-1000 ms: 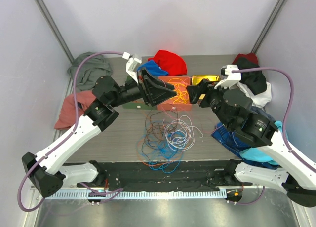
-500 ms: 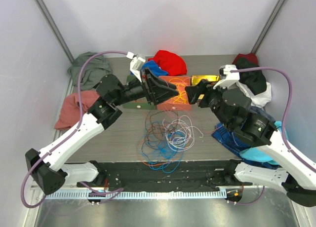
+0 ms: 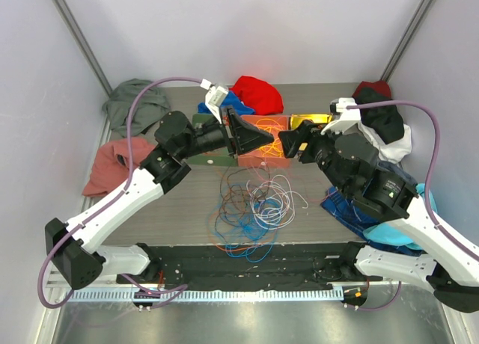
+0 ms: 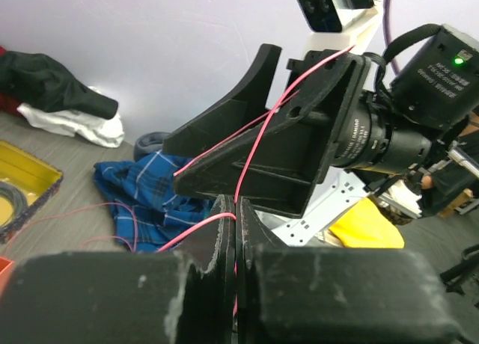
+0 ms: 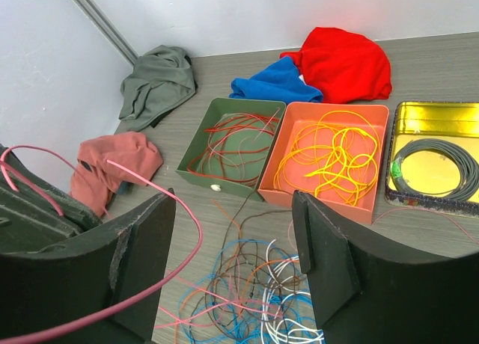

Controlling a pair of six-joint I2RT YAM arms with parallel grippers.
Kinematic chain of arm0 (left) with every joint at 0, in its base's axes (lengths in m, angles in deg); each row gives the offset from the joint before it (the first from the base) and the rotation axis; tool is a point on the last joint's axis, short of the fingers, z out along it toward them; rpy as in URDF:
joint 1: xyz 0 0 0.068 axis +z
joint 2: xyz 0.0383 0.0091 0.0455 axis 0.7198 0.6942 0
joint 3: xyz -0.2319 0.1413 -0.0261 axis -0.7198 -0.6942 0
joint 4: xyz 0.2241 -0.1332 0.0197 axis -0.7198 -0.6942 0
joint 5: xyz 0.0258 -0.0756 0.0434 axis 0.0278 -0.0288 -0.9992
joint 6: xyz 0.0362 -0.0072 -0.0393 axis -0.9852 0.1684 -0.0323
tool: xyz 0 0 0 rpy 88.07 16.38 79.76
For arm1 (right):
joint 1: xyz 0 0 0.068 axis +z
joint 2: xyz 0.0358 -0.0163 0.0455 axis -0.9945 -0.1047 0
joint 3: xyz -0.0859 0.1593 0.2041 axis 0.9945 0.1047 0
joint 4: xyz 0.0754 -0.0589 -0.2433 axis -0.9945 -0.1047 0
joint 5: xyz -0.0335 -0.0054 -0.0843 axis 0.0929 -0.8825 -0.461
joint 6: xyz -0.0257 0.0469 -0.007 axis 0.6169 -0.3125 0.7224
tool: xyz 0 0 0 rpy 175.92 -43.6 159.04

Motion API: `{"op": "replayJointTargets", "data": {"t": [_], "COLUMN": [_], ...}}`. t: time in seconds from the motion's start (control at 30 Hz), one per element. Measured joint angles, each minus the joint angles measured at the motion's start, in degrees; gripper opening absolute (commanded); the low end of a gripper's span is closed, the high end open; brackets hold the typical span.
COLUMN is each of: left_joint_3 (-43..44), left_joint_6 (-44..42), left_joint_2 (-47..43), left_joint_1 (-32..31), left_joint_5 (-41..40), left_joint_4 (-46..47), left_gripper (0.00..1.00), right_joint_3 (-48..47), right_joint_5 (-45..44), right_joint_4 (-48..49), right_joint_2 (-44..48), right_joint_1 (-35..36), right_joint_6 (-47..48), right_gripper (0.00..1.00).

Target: Untangle the cables

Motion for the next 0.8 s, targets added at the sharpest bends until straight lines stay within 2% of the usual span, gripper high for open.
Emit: {"op": "replayJointTargets", "data": {"t": [0.17,0.4,0.57,0.8], "left_joint_3": [0.9,8.6,15.2,29.3], "left_joint_6": [-3.6,-8.0,-9.0,-8.8], "left_joint_2": [-1.5,-4.0,-4.3,1.2], "left_joint_1": [0.0,1.7,6.1,13.6], "left_joint_5": [-3.5,-9.9,-14.7,-17.8], "left_joint_4": [-5.7,-14.0,-18.0,-22.4], "left_gripper": [0.0,0.0,0.0,0.0], "right_joint_3": [2.6,11.0,20.1,32.2], "right_joint_5": [0.0,0.3,1.9,5.2], "right_joint_4": [0.5,0.3,-0.5,-0.9], "right_joint_2": [2.0,7.2,9.8,11.7], "right_joint_1": [0.0,0.0,0.0,0.0], "right_joint_6": [-0.6,-3.8,-8.0,-14.3], "right_gripper": [0.73,0.75,0.75,0.73]}}
